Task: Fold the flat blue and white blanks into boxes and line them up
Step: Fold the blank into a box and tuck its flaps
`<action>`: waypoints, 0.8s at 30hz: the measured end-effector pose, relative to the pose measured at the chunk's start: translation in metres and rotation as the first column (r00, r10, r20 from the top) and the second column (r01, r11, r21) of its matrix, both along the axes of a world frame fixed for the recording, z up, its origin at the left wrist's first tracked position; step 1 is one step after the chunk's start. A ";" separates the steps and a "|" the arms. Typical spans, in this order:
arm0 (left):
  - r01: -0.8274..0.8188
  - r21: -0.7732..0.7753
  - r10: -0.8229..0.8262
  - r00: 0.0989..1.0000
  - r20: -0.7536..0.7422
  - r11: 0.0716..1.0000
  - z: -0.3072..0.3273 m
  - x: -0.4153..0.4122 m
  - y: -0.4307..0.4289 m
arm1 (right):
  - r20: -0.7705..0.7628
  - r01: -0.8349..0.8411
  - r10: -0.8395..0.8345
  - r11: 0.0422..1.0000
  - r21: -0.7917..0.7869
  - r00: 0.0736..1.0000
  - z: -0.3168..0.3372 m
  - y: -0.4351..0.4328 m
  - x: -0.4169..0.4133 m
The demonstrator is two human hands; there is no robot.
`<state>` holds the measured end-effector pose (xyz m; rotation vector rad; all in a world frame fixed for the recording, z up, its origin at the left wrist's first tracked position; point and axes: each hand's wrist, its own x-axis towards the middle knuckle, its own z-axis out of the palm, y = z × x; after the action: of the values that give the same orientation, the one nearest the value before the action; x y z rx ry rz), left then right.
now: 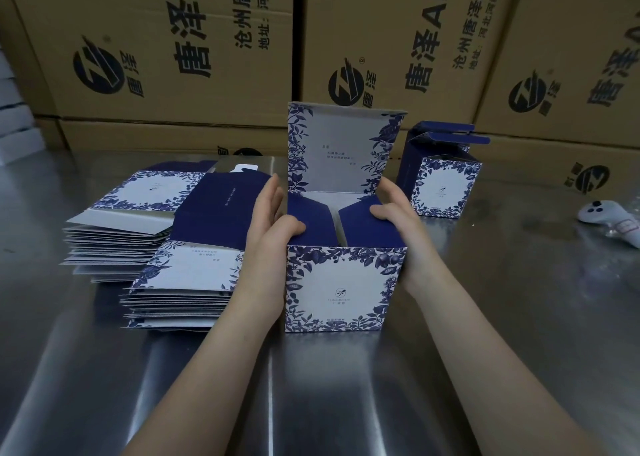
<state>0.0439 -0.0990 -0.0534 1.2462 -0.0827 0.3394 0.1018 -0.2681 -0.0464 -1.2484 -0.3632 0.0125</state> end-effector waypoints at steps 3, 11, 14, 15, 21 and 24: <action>-0.012 0.000 0.012 0.999 0.045 1.000 0.001 0.000 0.000 | -0.011 0.015 -0.015 1.000 0.019 1.000 -0.001 0.001 -0.002; -0.050 0.000 0.050 0.996 0.078 0.999 0.003 -0.001 -0.004 | -0.003 0.051 -0.051 0.998 -0.038 0.999 0.003 0.003 -0.008; -0.055 -0.017 0.056 0.996 0.062 0.998 0.005 -0.001 -0.004 | -0.034 0.053 -0.054 0.998 -0.034 0.998 0.002 0.004 -0.008; -0.063 -0.016 0.064 0.997 0.053 0.998 0.005 -0.001 -0.003 | -0.046 0.049 -0.050 0.999 -0.017 0.998 0.001 0.004 -0.008; -0.117 -0.147 0.110 0.992 -0.056 0.982 0.003 0.002 0.000 | -0.019 0.039 -0.037 0.996 0.080 0.999 0.002 0.005 -0.012; -0.102 -0.096 0.096 0.993 -0.063 0.990 0.005 0.001 0.001 | 0.012 0.054 -0.057 0.989 0.140 0.998 0.001 0.004 -0.012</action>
<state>0.0452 -0.0981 -0.0489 1.1634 0.0458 0.3889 0.0903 -0.2637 -0.0453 -1.1202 -0.3376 -0.0696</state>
